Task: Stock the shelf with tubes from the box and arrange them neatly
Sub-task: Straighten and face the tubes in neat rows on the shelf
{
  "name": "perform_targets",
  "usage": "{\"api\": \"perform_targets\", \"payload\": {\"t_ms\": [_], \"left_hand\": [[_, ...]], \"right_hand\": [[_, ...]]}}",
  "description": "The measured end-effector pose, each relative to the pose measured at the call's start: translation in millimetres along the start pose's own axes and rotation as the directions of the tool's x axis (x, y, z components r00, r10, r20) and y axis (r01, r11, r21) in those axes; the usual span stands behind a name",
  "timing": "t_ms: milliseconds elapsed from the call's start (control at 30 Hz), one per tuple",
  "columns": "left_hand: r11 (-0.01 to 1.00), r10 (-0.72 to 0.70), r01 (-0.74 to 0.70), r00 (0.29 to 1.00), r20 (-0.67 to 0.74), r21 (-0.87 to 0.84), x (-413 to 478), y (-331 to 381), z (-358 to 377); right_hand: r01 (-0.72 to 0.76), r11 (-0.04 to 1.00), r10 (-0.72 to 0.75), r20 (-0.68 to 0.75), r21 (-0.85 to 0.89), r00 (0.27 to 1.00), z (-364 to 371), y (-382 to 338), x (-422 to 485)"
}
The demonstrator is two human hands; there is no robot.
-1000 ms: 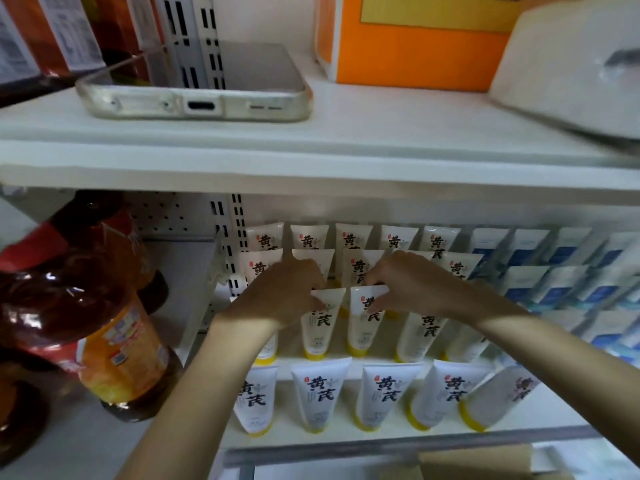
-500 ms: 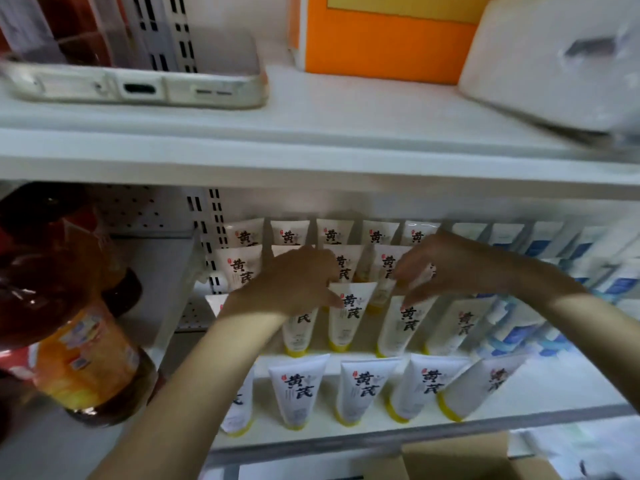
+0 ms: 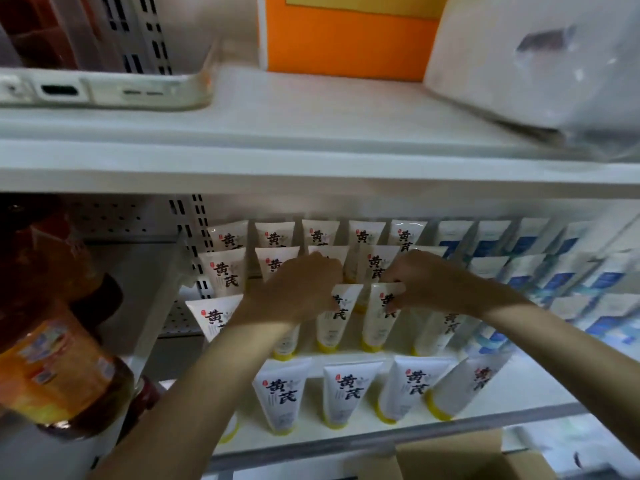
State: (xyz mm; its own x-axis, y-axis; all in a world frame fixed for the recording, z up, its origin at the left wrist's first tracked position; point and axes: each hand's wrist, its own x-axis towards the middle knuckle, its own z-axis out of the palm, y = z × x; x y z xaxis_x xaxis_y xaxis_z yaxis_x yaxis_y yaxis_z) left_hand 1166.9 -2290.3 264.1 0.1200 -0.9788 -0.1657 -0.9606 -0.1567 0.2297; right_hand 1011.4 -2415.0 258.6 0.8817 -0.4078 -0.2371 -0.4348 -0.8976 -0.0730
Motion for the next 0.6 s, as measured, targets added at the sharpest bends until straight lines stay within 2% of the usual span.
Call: {"api": "perform_targets", "payload": {"t_ms": [233,367,600], "left_hand": [[0.997,0.029,-0.03,1.0,-0.012,-0.077,-2,-7,4],[0.998,0.024,-0.025,0.999,-0.022,-0.06,-1,-8,7],[0.982,0.157,-0.167,0.981,-0.11,-0.087,7,13,0]], "right_hand": [[0.007,0.999,-0.004,-0.054,0.048,0.999,-1,1,7],[0.006,0.999,-0.003,-0.061,0.054,0.998,6,5,7],[0.011,0.981,-0.001,-0.055,0.194,0.998,-22,16,-18]]}}
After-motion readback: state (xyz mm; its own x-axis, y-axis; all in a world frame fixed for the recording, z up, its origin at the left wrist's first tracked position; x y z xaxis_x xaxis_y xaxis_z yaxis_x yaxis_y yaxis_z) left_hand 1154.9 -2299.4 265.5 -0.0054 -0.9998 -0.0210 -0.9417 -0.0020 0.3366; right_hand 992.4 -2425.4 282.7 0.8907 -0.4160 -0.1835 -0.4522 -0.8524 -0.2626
